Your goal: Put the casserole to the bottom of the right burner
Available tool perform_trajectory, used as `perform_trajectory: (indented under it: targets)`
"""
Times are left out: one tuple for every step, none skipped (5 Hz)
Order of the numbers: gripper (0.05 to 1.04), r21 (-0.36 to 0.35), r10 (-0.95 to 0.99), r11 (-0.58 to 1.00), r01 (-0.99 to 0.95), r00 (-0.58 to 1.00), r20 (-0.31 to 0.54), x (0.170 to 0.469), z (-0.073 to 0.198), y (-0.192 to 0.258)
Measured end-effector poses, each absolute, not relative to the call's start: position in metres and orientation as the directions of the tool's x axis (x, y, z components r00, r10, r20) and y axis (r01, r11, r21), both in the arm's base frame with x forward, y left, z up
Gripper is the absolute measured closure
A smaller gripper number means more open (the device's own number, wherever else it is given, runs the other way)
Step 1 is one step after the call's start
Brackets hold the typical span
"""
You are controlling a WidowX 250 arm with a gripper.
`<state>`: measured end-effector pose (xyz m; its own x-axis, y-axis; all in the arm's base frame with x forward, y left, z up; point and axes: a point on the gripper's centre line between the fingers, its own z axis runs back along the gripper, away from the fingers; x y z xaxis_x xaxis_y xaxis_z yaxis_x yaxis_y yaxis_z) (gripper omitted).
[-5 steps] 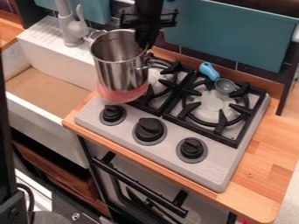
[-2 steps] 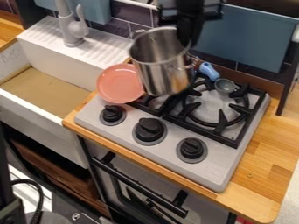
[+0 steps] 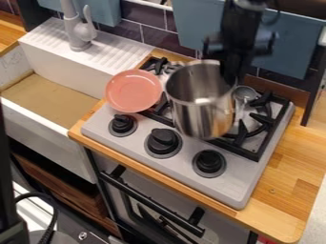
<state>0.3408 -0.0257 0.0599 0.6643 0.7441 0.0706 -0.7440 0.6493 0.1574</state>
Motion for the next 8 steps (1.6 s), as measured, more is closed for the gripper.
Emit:
perform_trajectory:
  targets:
    - [1.03,0.155,0.749,0.638,-0.755,0.654,0.105,0.336,0.05,-0.037]
    - [1.03,0.141,0.752,0.629,-0.765,0.644,0.14,0.339,0.05,-0.045]
    - [1.03,0.116,0.759,0.623,-0.773,0.634,0.148,0.348,0.059,-0.048]
    - [1.03,0.135,0.767,0.611,-0.78,0.625,0.141,0.356,0.055,-0.05]
    - [1.03,0.144,0.765,0.608,-0.781,0.625,0.157,0.357,0.055,-0.049]
    - [1.03,0.169,0.765,0.602,-0.781,0.624,0.159,0.355,0.052,-0.046]
    - [1.03,0.178,0.756,0.609,-0.773,0.634,0.164,0.354,0.05,-0.044]
    - [1.03,0.189,0.75,0.614,-0.767,0.641,0.166,0.35,0.045,-0.04]
